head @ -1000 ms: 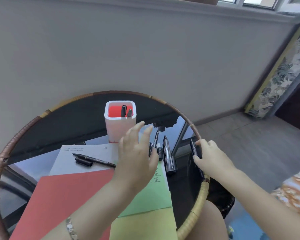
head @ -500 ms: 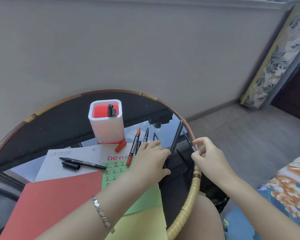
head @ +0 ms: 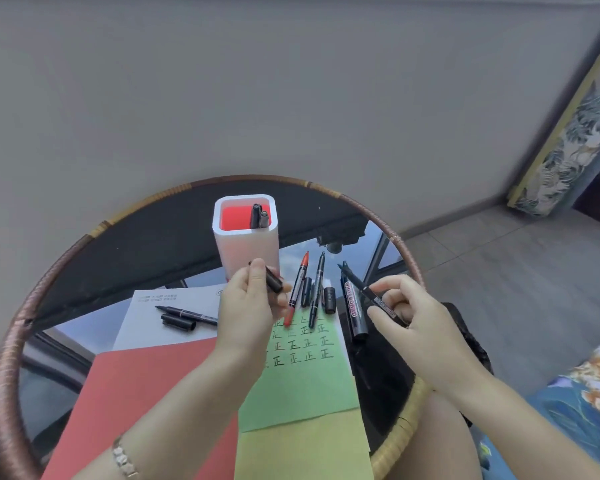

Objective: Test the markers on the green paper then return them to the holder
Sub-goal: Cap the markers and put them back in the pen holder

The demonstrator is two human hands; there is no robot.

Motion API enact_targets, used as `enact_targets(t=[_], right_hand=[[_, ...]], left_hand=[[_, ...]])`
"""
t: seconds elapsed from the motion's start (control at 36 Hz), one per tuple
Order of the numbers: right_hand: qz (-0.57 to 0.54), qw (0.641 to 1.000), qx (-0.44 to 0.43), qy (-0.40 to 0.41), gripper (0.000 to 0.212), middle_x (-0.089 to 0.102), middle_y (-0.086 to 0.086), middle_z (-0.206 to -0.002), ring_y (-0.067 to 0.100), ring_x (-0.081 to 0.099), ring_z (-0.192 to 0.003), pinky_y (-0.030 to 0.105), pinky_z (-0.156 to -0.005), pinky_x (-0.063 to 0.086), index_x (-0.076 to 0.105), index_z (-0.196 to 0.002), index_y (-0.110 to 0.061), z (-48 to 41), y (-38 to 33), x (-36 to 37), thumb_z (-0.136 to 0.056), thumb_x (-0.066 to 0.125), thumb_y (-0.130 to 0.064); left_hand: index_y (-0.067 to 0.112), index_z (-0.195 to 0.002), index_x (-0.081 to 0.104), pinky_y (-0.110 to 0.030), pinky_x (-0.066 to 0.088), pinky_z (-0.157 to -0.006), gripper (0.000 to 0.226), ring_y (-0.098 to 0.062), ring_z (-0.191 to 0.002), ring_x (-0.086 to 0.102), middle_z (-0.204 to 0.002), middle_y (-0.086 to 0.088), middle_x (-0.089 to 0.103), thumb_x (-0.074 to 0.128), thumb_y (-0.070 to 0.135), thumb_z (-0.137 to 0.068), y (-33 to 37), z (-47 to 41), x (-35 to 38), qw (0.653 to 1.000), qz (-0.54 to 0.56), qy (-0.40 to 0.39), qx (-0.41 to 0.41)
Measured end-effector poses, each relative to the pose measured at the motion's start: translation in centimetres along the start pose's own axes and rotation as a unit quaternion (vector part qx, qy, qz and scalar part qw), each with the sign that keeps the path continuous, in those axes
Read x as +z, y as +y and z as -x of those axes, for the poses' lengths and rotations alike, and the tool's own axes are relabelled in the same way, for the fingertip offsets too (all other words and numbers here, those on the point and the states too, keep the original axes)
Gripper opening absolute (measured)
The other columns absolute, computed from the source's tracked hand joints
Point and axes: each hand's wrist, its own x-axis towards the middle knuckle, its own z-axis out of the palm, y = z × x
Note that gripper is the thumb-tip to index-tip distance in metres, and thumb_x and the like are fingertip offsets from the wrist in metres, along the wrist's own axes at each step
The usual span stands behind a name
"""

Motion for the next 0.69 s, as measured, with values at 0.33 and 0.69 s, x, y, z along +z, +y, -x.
enact_targets(t=[0.33,0.69], right_hand=[[0.006,0.993,-0.117,-0.019,0.015,0.058,-0.013,-0.091,0.009,0.056,-0.074,0.022,-0.067,0.047,0.062,-0.085,-0.035,1.4,-3.5,2.7,-0.079,0.068,-0.022],[-0.022,0.994,-0.109,0.000,0.019,0.060,-0.011,-0.089,0.009,0.056,-0.071,0.020,-0.060,0.046,0.064,-0.081,-0.032,1.6,-4.2,2.7,-0.078,0.068,-0.014]], left_hand=[[0.005,-0.108,0.056,-0.021,0.052,-0.069,0.027,-0.010,-0.087,0.069,-0.094,-0.002,0.074,0.043,0.026,-0.097,1.3,1.6,-2.5,0.991,0.118,-0.015,-0.054],[0.004,-0.108,0.057,-0.021,0.051,-0.070,0.030,-0.009,-0.089,0.069,-0.094,0.000,0.074,0.043,0.027,-0.096,1.5,2.5,-2.4,0.991,0.125,-0.020,-0.051]])
